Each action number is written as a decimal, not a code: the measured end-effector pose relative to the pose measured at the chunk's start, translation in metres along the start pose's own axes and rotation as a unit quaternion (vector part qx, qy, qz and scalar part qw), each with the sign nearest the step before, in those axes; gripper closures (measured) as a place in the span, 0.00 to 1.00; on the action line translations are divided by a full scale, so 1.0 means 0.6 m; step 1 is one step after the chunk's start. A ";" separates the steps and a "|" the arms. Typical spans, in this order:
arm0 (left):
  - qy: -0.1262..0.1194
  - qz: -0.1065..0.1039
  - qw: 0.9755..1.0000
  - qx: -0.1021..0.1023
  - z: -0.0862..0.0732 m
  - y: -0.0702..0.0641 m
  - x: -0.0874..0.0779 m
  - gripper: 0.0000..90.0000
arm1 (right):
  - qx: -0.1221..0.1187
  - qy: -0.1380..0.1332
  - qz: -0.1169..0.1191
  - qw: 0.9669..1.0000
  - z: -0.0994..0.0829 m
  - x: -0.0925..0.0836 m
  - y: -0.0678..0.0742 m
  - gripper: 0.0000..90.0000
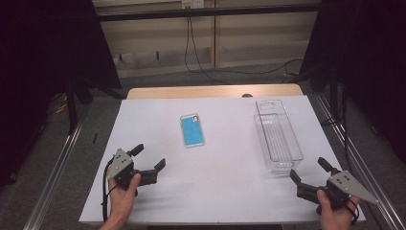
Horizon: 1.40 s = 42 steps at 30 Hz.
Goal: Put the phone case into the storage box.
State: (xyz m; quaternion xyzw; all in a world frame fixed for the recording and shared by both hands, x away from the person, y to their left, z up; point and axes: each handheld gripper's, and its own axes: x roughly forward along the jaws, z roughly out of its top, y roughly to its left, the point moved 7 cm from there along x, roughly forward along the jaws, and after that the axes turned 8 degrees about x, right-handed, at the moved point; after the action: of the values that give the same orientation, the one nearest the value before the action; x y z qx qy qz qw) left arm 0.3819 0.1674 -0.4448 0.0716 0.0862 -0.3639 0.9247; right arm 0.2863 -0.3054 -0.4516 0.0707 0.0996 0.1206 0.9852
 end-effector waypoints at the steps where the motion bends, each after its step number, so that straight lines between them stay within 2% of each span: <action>1: -0.002 -0.004 1.000 0.000 0.001 -0.002 0.007 0.03 | 0.000 0.000 0.001 1.000 0.000 0.000 0.000 0.00; 5: -0.005 -0.008 1.000 0.007 0.003 -0.004 0.012 0.03 | 0.000 -0.001 0.002 1.000 0.000 -0.001 0.000 0.00; 10: -0.015 -0.003 1.000 0.006 0.013 -0.007 0.019 0.02 | -0.002 0.004 0.001 1.000 -0.001 0.000 0.000 0.00; 13: -0.025 -0.009 0.999 0.024 0.024 -0.017 0.027 0.02 | -0.001 0.002 0.003 1.000 -0.001 0.000 0.001 0.00; 16: -0.024 -0.022 0.999 0.019 0.025 -0.024 0.036 0.02 | 0.000 0.003 0.003 1.000 -0.001 0.000 0.001 0.00; 19: -0.023 -0.023 0.999 0.030 0.025 -0.029 0.044 0.02 | 0.000 0.003 0.004 1.000 -0.001 0.000 0.002 0.00; 28: -0.031 -0.020 0.999 0.027 0.028 -0.024 0.067 0.03 | -0.001 0.003 0.003 1.000 -0.001 0.000 0.001 0.00; 31: -0.031 -0.025 0.998 0.038 0.034 -0.034 0.073 0.03 | -0.001 0.003 0.003 1.000 -0.001 0.000 0.001 0.00; 37: -0.038 -0.033 0.998 0.035 0.048 -0.041 0.090 0.03 | -0.003 0.003 0.005 1.000 -0.001 0.000 0.002 0.00; 42: -0.039 -0.031 0.998 0.032 0.053 -0.043 0.100 0.03 | -0.002 0.003 0.005 1.000 -0.001 0.000 0.002 0.00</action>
State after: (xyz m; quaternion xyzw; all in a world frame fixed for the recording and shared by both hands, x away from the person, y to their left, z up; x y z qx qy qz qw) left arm 0.4110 0.1026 -0.4285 0.0842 0.0408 -0.3973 0.9129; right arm 0.2861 -0.3041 -0.4522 0.0683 0.1021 0.1257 0.9844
